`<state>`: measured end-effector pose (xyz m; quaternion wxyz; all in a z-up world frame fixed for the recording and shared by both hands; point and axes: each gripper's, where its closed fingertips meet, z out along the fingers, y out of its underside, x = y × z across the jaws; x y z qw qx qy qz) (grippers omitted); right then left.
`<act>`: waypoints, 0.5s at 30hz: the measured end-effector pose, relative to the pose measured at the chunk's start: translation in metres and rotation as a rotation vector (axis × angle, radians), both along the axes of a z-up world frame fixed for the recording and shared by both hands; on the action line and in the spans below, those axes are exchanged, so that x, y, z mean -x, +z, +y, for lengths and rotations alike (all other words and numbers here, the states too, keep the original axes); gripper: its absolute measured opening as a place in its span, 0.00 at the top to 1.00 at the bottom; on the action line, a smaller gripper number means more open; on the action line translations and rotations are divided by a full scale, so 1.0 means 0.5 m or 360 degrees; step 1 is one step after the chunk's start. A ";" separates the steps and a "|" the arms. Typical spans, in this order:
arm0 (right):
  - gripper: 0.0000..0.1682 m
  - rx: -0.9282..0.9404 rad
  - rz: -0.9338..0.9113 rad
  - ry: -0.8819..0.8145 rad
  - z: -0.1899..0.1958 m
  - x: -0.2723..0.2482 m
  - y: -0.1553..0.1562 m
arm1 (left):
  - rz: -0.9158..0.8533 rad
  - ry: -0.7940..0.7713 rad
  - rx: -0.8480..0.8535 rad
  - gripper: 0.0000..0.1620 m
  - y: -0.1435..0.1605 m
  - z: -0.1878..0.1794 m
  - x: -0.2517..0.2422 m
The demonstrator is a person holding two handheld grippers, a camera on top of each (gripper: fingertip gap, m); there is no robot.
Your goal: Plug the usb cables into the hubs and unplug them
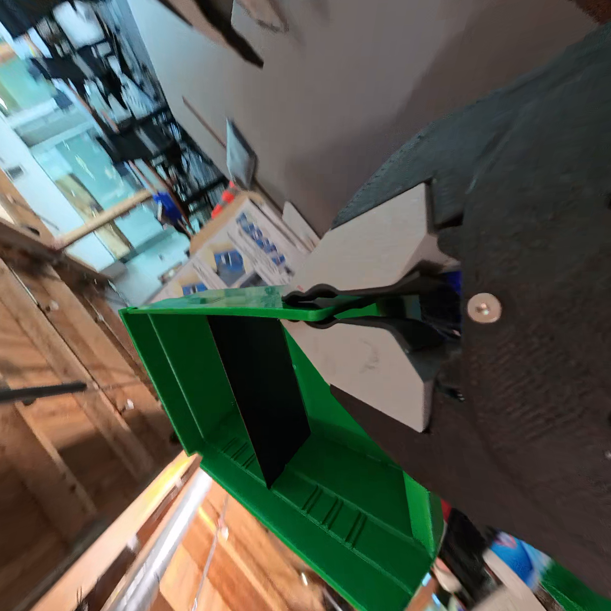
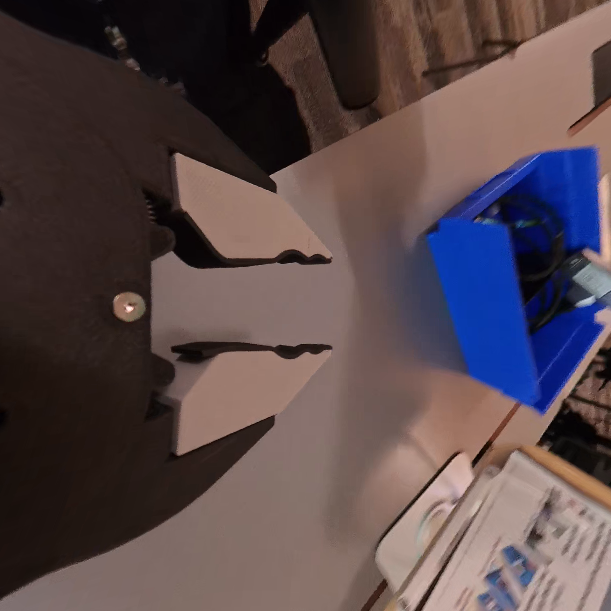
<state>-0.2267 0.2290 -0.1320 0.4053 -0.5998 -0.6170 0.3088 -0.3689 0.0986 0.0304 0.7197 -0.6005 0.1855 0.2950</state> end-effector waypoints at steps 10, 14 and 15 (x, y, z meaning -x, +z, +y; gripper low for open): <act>0.76 0.0107 0.0022 -0.0313 0.125 -0.272 -0.046 | -0.0076 -0.0611 0.0528 0.98 -0.167 0.248 -0.345; 0.76 0.0057 0.0032 -0.0400 0.142 -0.304 -0.036 | -0.0220 -0.0714 0.0780 0.98 -0.277 0.357 -0.435; 0.76 0.0043 0.0033 -0.0415 0.146 -0.309 -0.033 | -0.0264 -0.0723 0.0839 0.98 -0.303 0.383 -0.450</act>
